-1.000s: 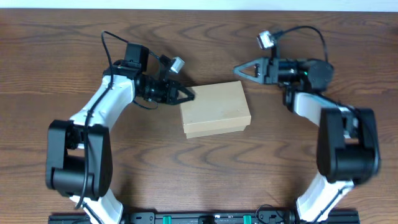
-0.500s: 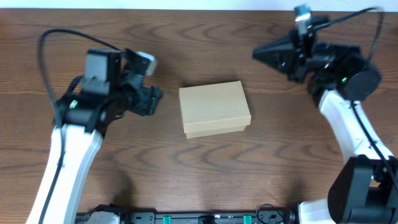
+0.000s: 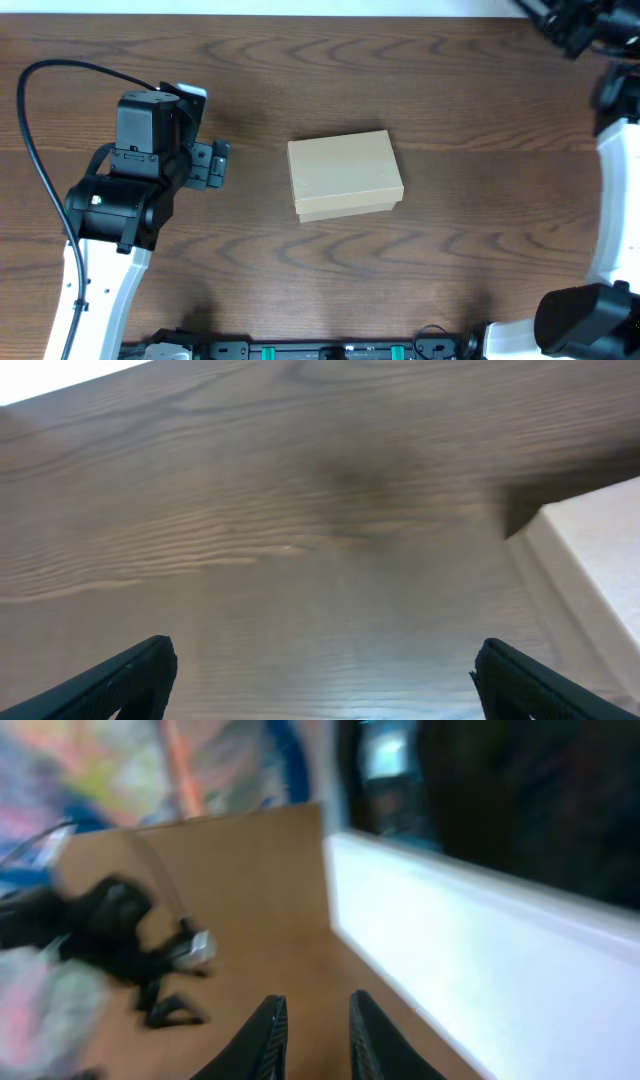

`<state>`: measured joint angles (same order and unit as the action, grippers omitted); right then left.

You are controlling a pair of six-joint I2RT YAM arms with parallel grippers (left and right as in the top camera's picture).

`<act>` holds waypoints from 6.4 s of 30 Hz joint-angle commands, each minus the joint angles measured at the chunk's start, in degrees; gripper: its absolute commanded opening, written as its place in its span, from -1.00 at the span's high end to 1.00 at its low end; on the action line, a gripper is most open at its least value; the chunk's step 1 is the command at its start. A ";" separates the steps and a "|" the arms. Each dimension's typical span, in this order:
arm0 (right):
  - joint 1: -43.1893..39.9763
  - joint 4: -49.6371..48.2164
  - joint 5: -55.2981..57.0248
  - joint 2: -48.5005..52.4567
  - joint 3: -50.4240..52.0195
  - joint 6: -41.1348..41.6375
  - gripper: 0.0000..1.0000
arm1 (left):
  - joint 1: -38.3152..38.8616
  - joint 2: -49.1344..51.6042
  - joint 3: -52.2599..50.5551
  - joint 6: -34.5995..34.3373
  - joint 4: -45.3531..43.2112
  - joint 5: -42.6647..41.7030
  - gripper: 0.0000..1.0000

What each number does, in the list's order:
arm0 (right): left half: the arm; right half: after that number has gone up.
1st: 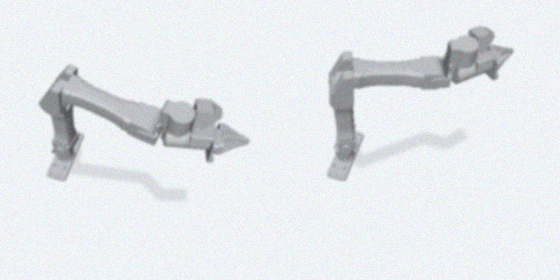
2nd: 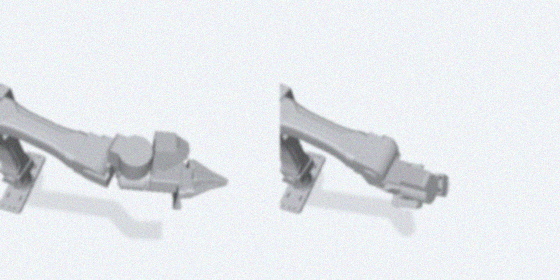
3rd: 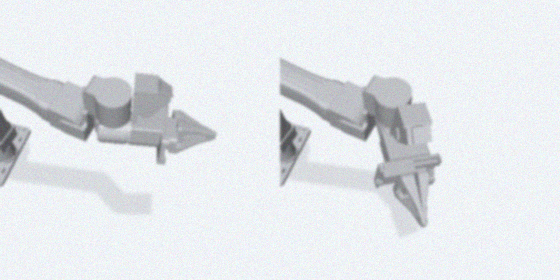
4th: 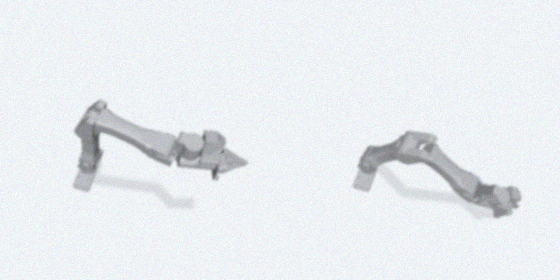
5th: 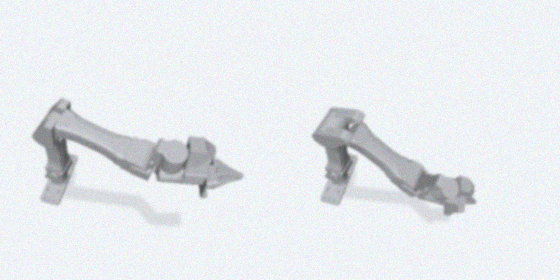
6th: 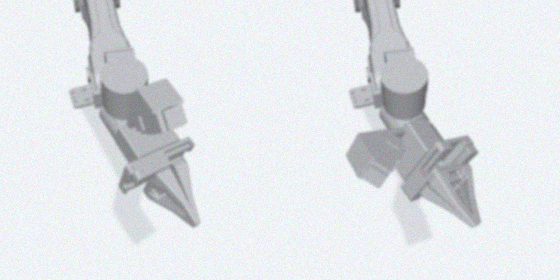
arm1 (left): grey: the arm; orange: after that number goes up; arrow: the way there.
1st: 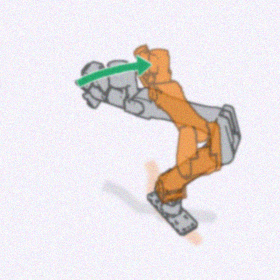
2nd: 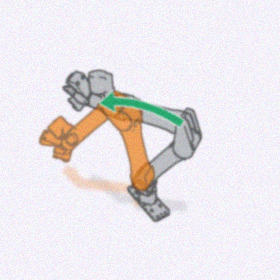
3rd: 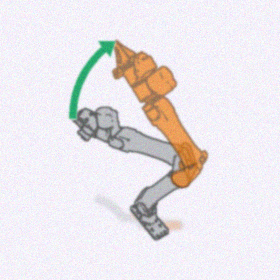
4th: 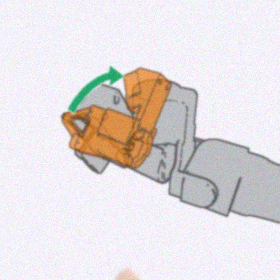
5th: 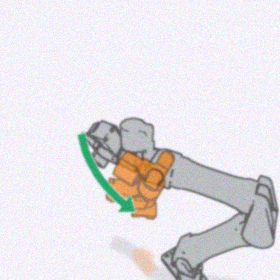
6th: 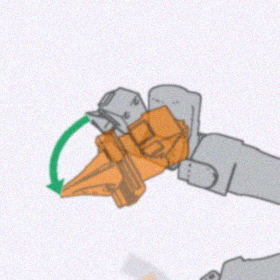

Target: Pack container

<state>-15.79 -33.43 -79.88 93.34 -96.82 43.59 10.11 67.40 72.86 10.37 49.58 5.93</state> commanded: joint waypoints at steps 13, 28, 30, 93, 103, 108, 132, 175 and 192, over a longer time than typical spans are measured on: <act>10.71 73.22 55.76 -0.39 -20.13 -48.63 -0.52 | -11.08 0.28 0.96 -0.74 1.25 2.75 -0.91; 38.53 98.29 76.06 10.60 -20.11 -53.90 0.00 | -11.26 0.42 0.96 -0.55 0.96 3.65 -0.91; 41.35 101.61 77.94 12.57 -20.00 -52.57 0.10 | -11.26 0.42 0.96 -0.55 0.96 3.67 -0.90; 53.27 83.95 89.85 -1.18 28.46 -9.73 0.97 | -11.26 0.44 0.96 -0.74 1.51 1.92 -0.90; 53.22 78.40 88.89 -1.22 33.05 -11.96 0.97 | -11.26 0.44 0.96 -0.74 1.55 1.77 -0.91; 52.57 78.20 87.93 -1.22 29.00 -15.37 0.95 | -11.26 0.44 0.96 -0.74 1.57 1.22 -0.91; 57.59 78.42 81.72 2.38 23.87 -20.55 0.97 | -11.26 0.44 0.96 -0.72 1.57 0.42 -0.90; 7.28 87.08 76.98 -6.93 2.67 -46.21 -0.24 | -19.74 0.94 0.57 7.39 2.91 -26.38 -0.91; 2.86 75.87 76.41 -41.35 45.75 -40.76 -0.35 | -10.05 -22.05 -20.24 -8.35 -6.36 2.91 -0.91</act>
<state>-12.75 41.89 -3.01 53.60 -53.65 0.82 -2.07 47.77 55.05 7.53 43.44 -0.54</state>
